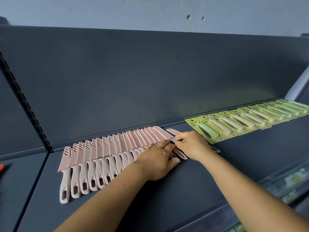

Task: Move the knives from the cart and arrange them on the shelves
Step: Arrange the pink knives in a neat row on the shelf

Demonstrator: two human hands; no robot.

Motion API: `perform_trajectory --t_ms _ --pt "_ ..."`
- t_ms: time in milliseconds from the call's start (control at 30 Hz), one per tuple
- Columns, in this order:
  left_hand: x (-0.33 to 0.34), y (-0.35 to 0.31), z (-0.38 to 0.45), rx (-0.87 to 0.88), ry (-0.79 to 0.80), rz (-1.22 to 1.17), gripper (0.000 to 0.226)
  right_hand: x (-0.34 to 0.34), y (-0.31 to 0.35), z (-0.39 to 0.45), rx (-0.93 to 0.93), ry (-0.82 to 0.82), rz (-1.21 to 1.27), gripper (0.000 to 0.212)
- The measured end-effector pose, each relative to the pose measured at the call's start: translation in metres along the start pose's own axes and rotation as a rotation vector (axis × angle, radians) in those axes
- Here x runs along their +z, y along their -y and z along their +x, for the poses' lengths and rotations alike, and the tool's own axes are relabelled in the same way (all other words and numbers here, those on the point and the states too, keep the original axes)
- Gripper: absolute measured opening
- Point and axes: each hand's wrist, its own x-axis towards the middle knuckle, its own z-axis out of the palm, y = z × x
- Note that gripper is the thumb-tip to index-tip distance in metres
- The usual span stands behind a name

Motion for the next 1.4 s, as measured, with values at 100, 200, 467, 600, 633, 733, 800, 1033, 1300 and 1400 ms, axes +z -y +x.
perform_trajectory --t_ms 100,200,467,600,633,733,800,1033,1300,1400 --pt "0.001 0.0 0.001 -0.006 -0.028 -0.031 0.061 -0.005 -0.004 0.002 -0.056 -0.03 -0.053 0.023" --pt "-0.001 -0.003 0.004 0.007 -0.039 -0.009 0.061 -0.017 -0.016 0.006 -0.044 -0.096 -0.174 0.024" --pt "0.0 -0.013 0.008 0.036 0.012 0.032 0.054 -0.014 -0.033 0.016 -0.017 -0.054 -0.38 0.032" --pt "0.0 -0.011 0.008 0.036 0.007 0.034 0.054 -0.013 -0.019 0.021 0.003 -0.041 -0.173 0.027" --pt "0.001 -0.011 0.007 0.037 0.008 0.031 0.054 -0.012 -0.016 0.021 -0.004 -0.032 -0.139 0.029" --pt "0.003 -0.009 0.007 0.038 0.005 0.039 0.056 -0.008 -0.009 0.018 -0.034 -0.012 -0.116 0.029" --pt "0.004 -0.008 0.008 0.038 0.0 0.04 0.058 -0.005 -0.008 0.018 -0.049 -0.012 -0.123 0.025" --pt "0.004 -0.007 0.003 -0.08 -0.027 0.029 0.069 -0.002 -0.008 0.017 -0.091 -0.01 -0.09 0.026" --pt "0.007 0.001 0.007 -0.119 0.017 0.057 0.069 0.002 -0.009 0.014 -0.092 0.014 -0.04 0.026" --pt "0.005 0.002 0.007 -0.114 0.036 0.051 0.07 0.003 -0.009 0.012 -0.096 0.011 -0.04 0.027"
